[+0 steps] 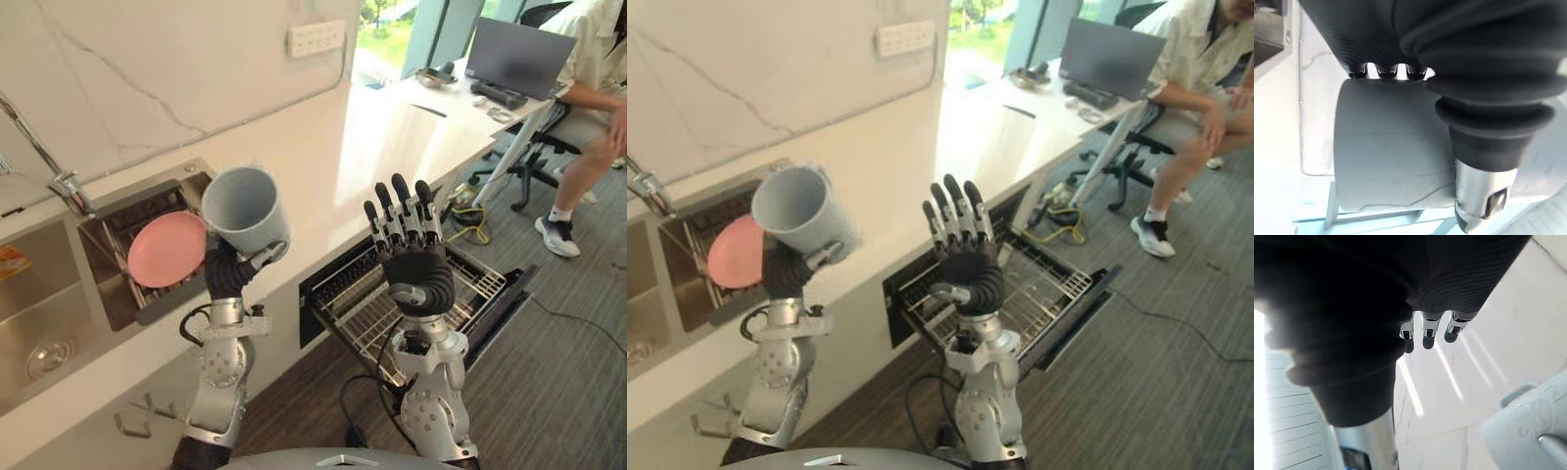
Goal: Walk over to the sink, pick up the cup, carry it to the dishwasher, place the cup inside the dishwasher, then close the dishwasher door
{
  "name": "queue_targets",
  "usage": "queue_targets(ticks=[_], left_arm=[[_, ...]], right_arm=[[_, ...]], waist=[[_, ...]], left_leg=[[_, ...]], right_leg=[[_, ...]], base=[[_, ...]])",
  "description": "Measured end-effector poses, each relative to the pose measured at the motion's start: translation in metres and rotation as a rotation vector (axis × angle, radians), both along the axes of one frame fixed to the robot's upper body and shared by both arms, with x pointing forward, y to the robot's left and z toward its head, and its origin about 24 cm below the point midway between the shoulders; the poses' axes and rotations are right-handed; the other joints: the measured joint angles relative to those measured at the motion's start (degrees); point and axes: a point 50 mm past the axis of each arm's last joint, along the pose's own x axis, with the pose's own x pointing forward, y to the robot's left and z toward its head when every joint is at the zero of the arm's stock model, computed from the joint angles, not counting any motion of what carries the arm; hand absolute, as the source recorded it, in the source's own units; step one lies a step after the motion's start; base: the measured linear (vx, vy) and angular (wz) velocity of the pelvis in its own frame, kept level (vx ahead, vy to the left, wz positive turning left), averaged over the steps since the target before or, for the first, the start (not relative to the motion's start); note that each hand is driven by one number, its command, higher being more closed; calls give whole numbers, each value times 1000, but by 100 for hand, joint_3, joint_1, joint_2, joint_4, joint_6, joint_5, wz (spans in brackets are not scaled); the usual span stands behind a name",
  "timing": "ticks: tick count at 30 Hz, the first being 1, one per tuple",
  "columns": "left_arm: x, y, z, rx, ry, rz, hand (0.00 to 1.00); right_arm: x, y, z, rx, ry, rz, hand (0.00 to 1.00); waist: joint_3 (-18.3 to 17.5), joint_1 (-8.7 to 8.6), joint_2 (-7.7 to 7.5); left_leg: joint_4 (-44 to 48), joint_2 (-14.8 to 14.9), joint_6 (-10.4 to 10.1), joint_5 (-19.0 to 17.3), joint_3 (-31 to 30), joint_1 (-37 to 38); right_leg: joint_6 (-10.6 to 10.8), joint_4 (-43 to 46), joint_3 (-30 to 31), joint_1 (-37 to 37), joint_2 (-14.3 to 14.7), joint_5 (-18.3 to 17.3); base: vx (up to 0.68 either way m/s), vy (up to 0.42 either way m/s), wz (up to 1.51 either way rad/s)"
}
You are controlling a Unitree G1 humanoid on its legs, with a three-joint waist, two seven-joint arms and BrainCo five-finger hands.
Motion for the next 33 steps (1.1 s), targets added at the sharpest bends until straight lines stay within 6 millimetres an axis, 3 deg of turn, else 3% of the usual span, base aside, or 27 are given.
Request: queue_targets(ticks=[6,23,28,33], left_arm=[[0,2,-8,70,29,119,100],[8,-2,-15,109,91,116,100],[13,-5,-13,124,78,124,100],[14,-6,-14,126,81,118,100]], right_arm=[[2,5,-2,-3,50,3,0],[15,33,-2,-84,192,36,0],[24,38,-16,-137,280,27,0],[26,47,-15,-167,284,55,0]], waist=[[-31,37,-51],[-81,134,-125],[-129,174,-201],[-133,167,-207]], left_leg=[[6,10,-38,-25,23,-7],[14,8,-43,-21,-43,-22],[13,-21,-42,-22,-173,-42],[13,-33,-41,-22,-192,-64]], right_leg=[[-25,-23,-48,-15,14,58],[-38,-25,-146,-3,11,130],[-41,-25,-166,-3,-1,145],[-43,-25,-161,-24,-7,168]], base=[[-39,-10,-5],[-4,0,0],[-18,1,2],[-22,4,0]])
